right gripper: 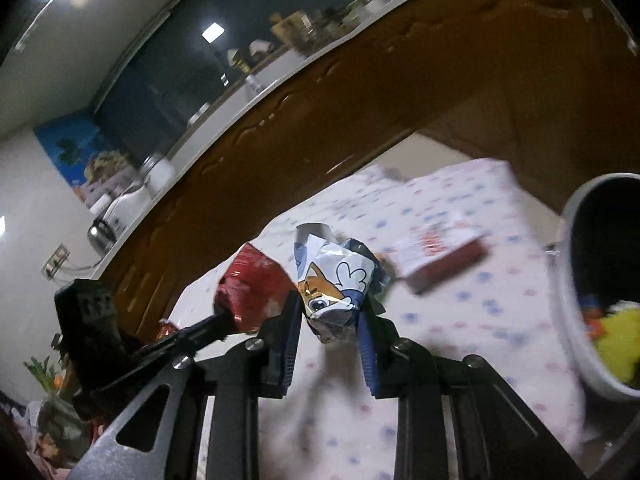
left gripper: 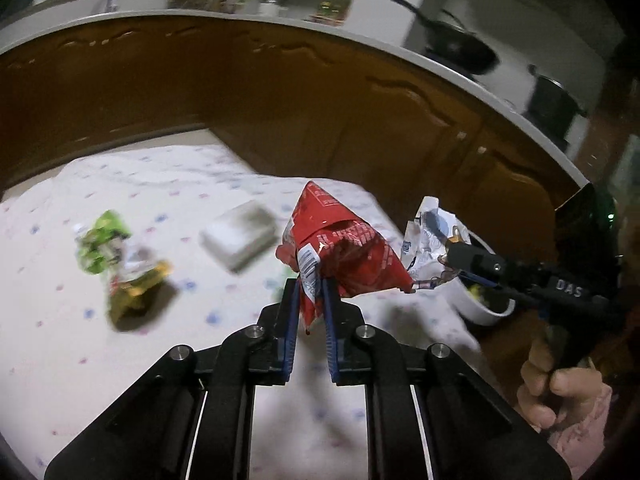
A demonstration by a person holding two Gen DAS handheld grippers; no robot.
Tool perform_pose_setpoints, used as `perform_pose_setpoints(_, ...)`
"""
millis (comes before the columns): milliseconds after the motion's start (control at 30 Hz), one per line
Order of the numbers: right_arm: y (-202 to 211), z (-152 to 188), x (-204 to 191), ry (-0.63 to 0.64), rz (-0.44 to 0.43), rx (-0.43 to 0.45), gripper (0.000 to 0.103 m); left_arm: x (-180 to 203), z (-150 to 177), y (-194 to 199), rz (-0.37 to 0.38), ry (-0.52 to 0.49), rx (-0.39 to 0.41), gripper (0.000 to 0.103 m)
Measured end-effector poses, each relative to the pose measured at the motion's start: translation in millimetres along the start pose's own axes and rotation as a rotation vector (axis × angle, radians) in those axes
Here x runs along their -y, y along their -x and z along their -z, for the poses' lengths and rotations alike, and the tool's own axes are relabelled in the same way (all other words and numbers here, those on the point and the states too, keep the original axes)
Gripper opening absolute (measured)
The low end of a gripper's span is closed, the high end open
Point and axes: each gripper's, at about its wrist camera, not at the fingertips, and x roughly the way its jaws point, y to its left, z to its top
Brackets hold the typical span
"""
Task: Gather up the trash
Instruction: 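Grasp red snack bag with left tool while right tool grasps printed wrapper, drop both in bin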
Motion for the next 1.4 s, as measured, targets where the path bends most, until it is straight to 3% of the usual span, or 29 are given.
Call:
perform_pose_setpoints(367, 96.2, -7.8, 89.6, -0.122, 0.214, 0.131, 0.027, 100.1, -8.3, -52.2, 0.160, -0.124, -0.076, 0.010)
perform_pose_setpoints(567, 123.4, -11.9, 126.8, -0.177, 0.291, 0.158, 0.027, 149.2, -12.2, -83.4, 0.225, -0.187, -0.128, 0.010)
perform_pose_setpoints(867, 117.3, -18.4, 155.4, -0.212, 0.358, 0.127, 0.028, 203.3, -21.8, -131.5, 0.230, -0.274, -0.184, 0.010)
perform_pose_setpoints(1100, 110.4, -22.0, 174.8, -0.223, 0.400, 0.087, 0.031, 217.2, -25.6, -171.3, 0.192, -0.293, -0.254, 0.012)
perform_pose_setpoints(1167, 110.1, -23.3, 179.8, -0.235, 0.403, 0.080, 0.041, 216.4, -25.3, -178.8, 0.182, -0.281, -0.273, 0.021)
perform_pose_setpoints(1233, 110.8, -25.2, 183.2, -0.248, 0.400, 0.084, 0.045, 213.9, -24.3, -177.2, 0.206, -0.263, -0.268, 0.039)
perform_pose_setpoints(1267, 111.8, -24.6, 182.7, -0.251, 0.389, 0.089, 0.048, 214.0, -23.7, -174.8, 0.214, -0.260, -0.259, 0.044)
perform_pose_setpoints(1400, 117.8, -19.4, 178.8, -0.258, 0.364, 0.119, 0.051, 205.8, -19.8, -159.7, 0.226, -0.238, -0.224, 0.047)
